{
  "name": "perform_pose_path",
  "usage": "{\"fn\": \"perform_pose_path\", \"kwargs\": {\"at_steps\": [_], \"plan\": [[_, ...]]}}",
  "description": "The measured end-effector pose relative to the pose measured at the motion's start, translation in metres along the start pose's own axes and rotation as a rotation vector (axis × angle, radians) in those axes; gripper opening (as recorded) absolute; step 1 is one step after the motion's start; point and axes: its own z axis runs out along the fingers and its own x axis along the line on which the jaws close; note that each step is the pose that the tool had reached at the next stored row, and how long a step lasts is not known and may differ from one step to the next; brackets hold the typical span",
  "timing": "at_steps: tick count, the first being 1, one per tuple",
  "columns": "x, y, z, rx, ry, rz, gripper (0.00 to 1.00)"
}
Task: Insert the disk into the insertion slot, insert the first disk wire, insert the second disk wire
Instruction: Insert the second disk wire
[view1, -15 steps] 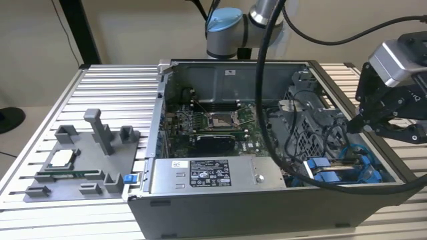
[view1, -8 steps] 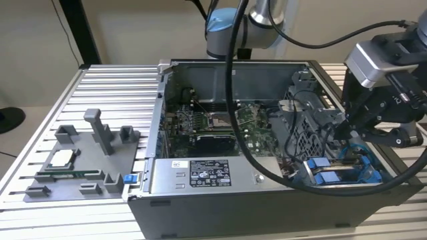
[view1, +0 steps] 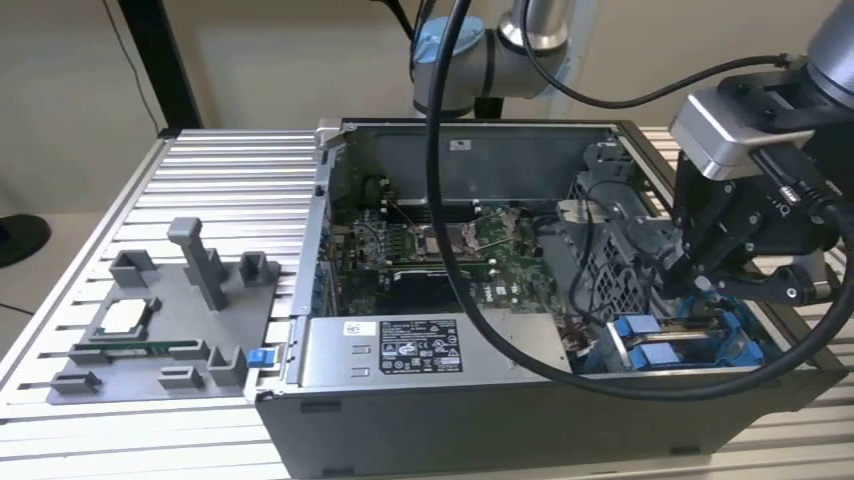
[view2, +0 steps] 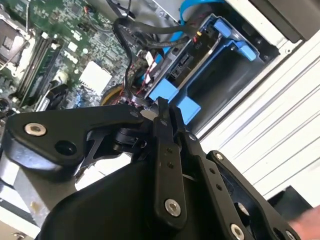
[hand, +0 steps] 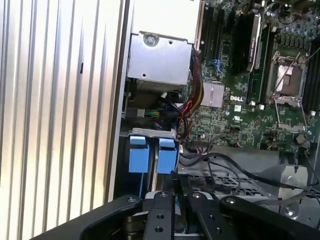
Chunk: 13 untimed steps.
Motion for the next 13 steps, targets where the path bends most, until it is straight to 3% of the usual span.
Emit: {"fn": "perform_pose_path", "kwargs": {"at_steps": [1, 4, 5, 8, 13], "plan": [[-0.0001, 0.0004, 0.0003, 0.0048, 0.0091, -0.001, 0.0], [-0.0014, 0.0005, 0.0013, 0.0314, 0.0345, -0.008, 0.0], [-0.0015, 0.0005, 0.0019, 0.0374, 0.0385, -0.01, 0.0], [-0.002, 0.0004, 0.0057, 0.0481, 0.0424, -0.022, 0.0], [-0.0018, 0.0005, 0.0131, 0.0576, 0.0467, -0.036, 0.0]]}}
